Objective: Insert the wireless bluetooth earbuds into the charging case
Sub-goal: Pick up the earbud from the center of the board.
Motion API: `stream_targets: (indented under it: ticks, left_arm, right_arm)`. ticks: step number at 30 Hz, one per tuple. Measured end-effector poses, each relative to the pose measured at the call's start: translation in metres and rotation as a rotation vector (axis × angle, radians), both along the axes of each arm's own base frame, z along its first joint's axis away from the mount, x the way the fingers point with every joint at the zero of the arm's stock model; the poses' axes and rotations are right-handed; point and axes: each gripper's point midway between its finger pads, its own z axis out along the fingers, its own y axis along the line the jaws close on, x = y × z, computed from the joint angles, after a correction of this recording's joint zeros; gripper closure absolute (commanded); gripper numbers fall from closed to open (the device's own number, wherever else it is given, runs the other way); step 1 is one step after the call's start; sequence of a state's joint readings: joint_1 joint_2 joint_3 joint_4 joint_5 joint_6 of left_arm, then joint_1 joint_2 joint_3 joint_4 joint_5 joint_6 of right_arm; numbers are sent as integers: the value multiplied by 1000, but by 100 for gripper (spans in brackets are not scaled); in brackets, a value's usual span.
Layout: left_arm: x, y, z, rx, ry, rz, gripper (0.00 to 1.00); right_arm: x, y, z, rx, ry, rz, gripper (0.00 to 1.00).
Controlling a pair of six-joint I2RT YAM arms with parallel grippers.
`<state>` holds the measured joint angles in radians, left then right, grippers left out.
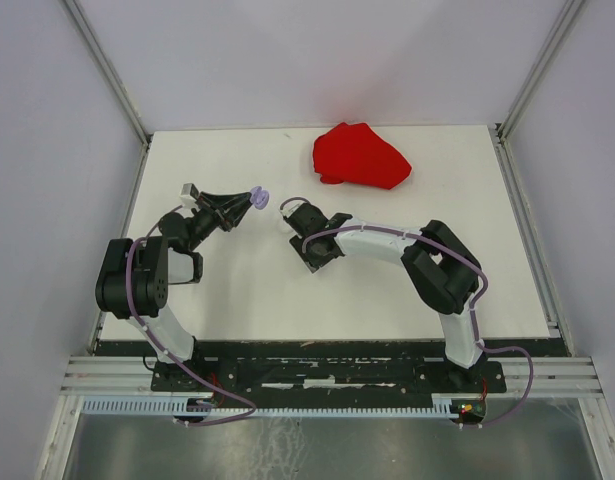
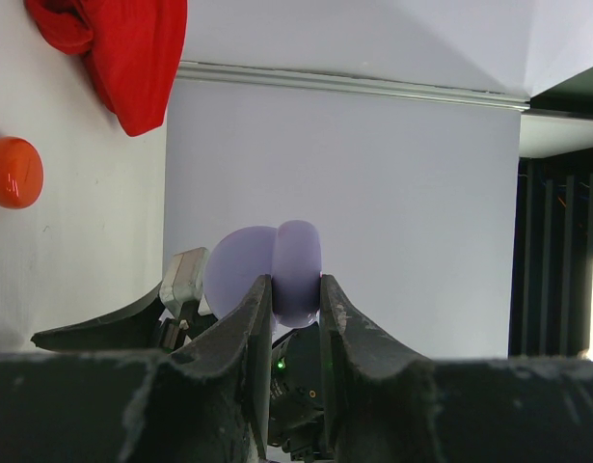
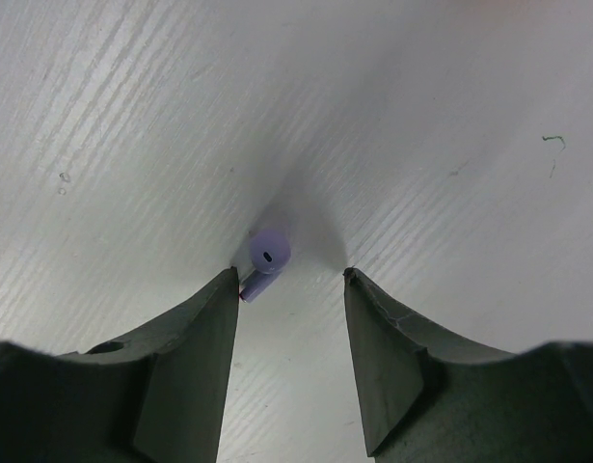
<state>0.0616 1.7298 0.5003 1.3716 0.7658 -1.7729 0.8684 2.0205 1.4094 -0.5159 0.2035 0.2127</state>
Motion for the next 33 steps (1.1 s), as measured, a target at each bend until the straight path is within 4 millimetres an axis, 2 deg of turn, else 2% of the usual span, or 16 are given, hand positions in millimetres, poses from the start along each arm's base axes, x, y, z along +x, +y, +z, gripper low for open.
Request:
stream_targets:
  ticks: [14,21,33]
  left_arm:
    - [0,0,0,0,0,0,97]
    - [0,0,1,-6,-7,-1,97]
    - [0,0,3,-18,-10,-3,97]
  right_arm:
    - [-7,2,1,22,40,-42,45]
    - [-6,13,8,87,63,-123,48]
    - [-4,20,0,122,96,-224,53]
